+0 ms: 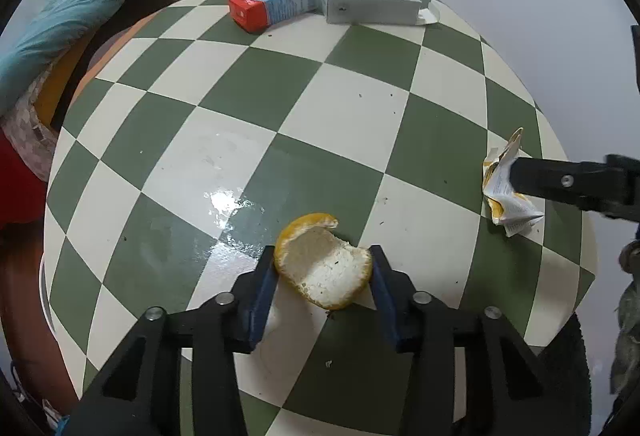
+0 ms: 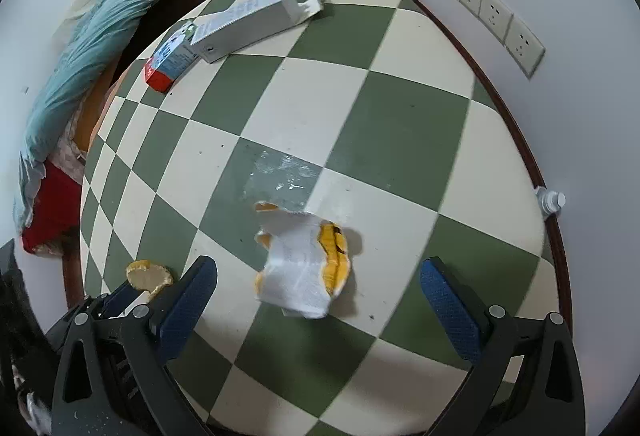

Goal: Collect trash
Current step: 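Grasp the crumpled chip wrapper with the right tool while the left tool grasps the orange peel, then carry the wrapper and orange peel over the bin and release both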

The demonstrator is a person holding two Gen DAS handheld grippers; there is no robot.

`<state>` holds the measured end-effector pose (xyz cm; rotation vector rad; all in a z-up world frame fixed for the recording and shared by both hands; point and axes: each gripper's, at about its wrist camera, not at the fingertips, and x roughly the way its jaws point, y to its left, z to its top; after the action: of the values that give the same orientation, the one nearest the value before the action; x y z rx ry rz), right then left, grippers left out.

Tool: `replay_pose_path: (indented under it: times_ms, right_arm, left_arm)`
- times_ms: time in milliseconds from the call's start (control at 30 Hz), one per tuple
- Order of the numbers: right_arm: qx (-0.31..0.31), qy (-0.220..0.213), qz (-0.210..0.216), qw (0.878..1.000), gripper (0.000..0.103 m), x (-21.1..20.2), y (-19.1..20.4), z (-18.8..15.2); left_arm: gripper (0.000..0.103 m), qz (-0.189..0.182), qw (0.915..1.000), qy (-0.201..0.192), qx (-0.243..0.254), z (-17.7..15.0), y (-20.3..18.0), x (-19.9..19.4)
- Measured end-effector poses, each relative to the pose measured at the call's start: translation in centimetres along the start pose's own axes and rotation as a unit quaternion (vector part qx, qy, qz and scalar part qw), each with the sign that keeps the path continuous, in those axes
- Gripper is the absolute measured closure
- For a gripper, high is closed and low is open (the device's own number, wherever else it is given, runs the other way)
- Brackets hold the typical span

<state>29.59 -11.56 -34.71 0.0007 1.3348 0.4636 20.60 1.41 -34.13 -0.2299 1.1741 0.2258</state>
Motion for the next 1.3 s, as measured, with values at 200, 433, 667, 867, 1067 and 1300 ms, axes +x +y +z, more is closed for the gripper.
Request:
replay_pose_path:
  times_ms: [200,433,667,867,1067,1300]
  right_arm:
    - [-0.030,-0.020,-0.034,0.999,0.027,1.1,1.7,-0.5]
    - [-0.056,-0.052,-0.081,0.994,0.052,1.0,2.4,-1.5]
    - [-0.054,-0.053,-0.066,0.995,0.055,0.6,2.5,-1.5]
    - [-0.052,-0.064,-0.038,0.996,0.055,-1.1,3.0,-1.6]
    - [-0.065,-0.087,-0.010,0.994,0.055,-4.3,4.8,-1.1]
    - [-0.108,-0.111,0.033,0.987,0.055,-8.3,9.8,-0.2]
  left_arm:
    - [0.069,0.025,0.9996,-0.007,-0.005,0.3,0.4,-0.1]
    - [0.070,0.036,0.9993,-0.009,-0.009,0.3,0.5,-0.2]
    - [0.071,0.043,0.9989,-0.018,-0.013,0.6,0.6,-0.8]
    - [0.071,0.046,0.9980,-0.038,-0.019,1.1,1.1,-2.8]
    - [0.071,0.052,0.9943,-0.084,-0.041,2.4,2.8,-7.0]
    - [0.071,0.073,0.9839,-0.149,-0.067,3.8,6.4,-13.9]
